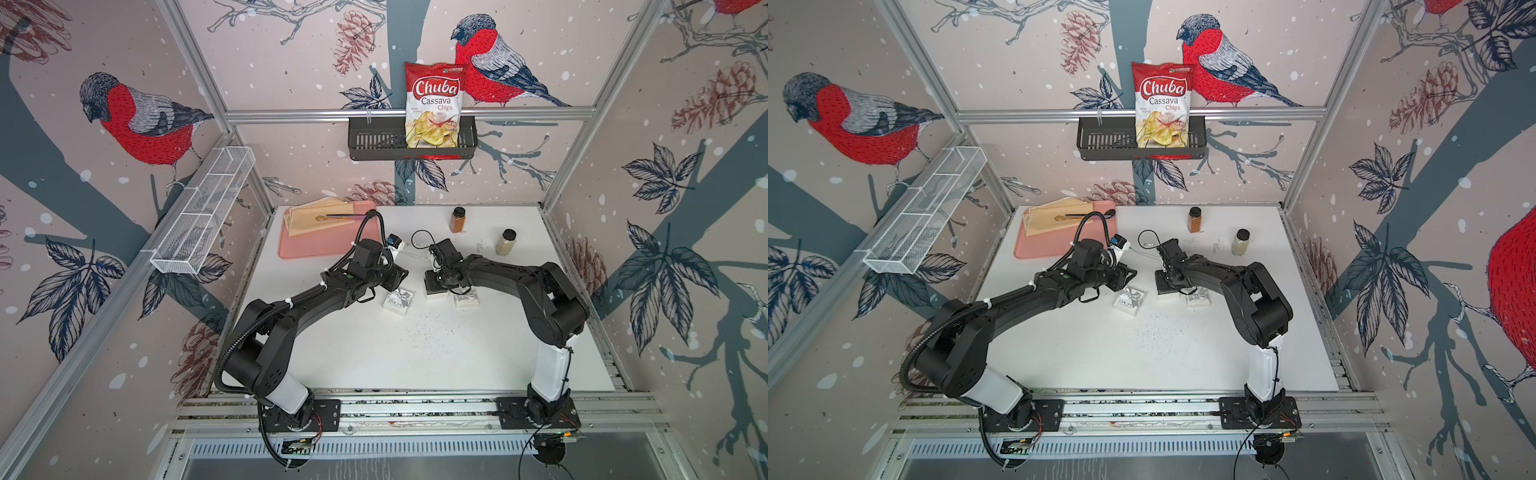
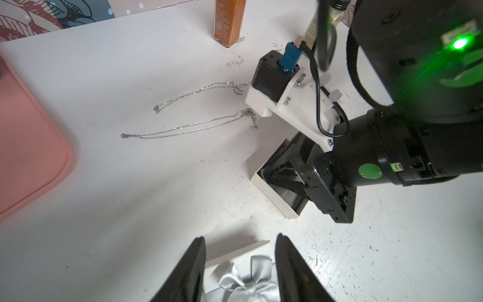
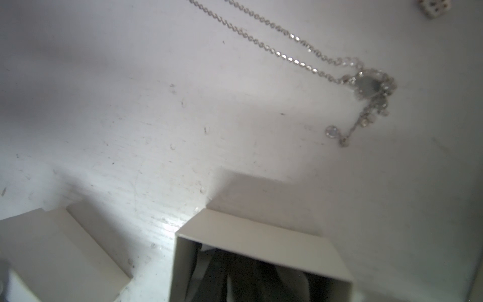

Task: Take the necklace out of the lift-off lid jewelry box
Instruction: Place the inner lining in the jewelry box.

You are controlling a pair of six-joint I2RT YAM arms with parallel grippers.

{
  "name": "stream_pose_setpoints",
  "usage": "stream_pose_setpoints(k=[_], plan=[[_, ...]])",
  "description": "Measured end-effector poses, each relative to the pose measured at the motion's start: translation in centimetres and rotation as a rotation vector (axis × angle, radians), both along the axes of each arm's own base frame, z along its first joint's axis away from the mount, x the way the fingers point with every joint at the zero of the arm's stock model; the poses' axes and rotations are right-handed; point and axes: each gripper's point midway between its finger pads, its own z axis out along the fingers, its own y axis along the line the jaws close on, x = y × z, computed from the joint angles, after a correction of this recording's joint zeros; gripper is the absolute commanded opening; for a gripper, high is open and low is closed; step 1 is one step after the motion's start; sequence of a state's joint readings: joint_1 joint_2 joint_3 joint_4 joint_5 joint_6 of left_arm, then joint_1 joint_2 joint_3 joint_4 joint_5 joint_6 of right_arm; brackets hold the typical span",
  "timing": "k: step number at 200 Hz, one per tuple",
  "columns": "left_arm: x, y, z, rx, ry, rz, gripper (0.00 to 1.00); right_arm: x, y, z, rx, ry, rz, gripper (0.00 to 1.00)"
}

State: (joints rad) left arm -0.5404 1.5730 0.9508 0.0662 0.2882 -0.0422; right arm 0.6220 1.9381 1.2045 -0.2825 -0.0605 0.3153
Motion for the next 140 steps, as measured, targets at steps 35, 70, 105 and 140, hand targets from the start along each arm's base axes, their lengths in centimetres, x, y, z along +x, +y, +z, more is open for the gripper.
stream_pose_setpoints(k=[35, 70, 105, 140], plan=[[0.2, -0.1, -0.2, 0.007, -0.002, -0.005, 0.48, -0.7, -0.4, 1.1, -0.002, -0.002, 0.008, 0.21], [0.3, -0.2, 0.0, 0.005, -0.008, -0.013, 0.48, -0.5, -0.2, 2.8, 0.017, -0.034, 0.008, 0.19], [0.4, -0.3, 0.1, 0.005, -0.007, -0.013, 0.48, 0.0, 0.3, 2.3, 0.021, -0.027, 0.012, 0.17], [0.3, -0.2, 0.4, 0.002, -0.014, -0.013, 0.48, -0.4, 0.9, 1.1, 0.016, 0.003, 0.027, 0.17]])
